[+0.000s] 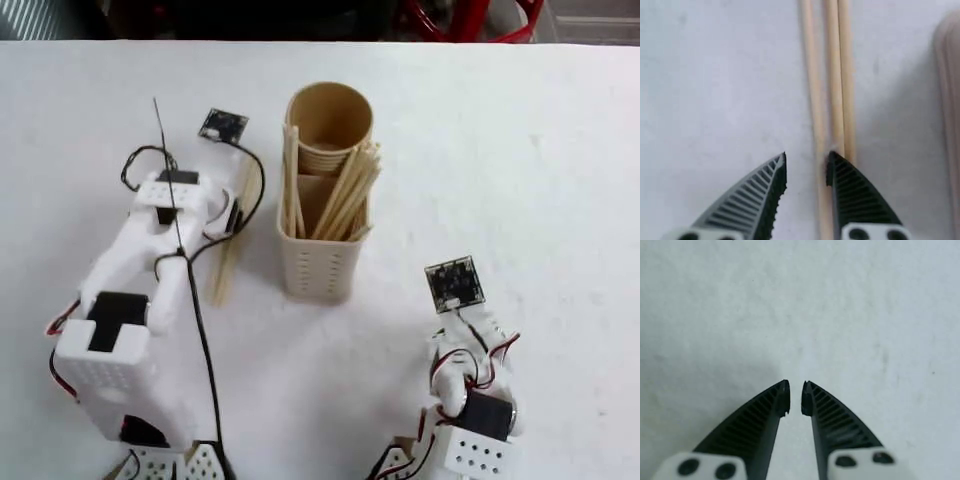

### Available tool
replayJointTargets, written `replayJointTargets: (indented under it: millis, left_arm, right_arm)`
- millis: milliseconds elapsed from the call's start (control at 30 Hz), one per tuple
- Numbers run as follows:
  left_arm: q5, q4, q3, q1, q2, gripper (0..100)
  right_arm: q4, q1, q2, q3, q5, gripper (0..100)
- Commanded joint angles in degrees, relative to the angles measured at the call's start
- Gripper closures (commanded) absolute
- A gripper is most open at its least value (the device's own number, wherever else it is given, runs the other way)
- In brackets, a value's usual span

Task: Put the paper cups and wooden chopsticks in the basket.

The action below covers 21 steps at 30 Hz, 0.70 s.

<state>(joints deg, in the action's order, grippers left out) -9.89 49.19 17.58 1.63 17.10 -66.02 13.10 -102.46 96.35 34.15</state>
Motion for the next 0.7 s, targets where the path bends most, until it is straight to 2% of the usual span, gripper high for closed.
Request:
replayJointTargets:
  millis: [0,267,400,533,667]
  left_arm:
    - [0.2,2.3,-4.0,-0.8,0.2,85]
    - [0.1,15.8,-21.3,-0.8,13.0,85]
    - [0.0,21.0,-29.7,-0.8,18.5,90]
    - [-0.1,24.4,-33.9,-0.8,21.5,97]
    - [-0.1,24.7,-34.2,-0.5,21.6,98]
  right_arm:
    - [-0.2,0.2,-0.3,0.5,0.3,94.2]
    - [-0.2,0.2,-0.3,0.5,0.3,94.2]
    - [-0.2,0.2,-0.3,0.5,0.3,94.2]
    - [-0.2,0.2,-0.3,0.5,0.3,94.2]
    - [-0.2,0.2,-0.3,0.5,0.3,94.2]
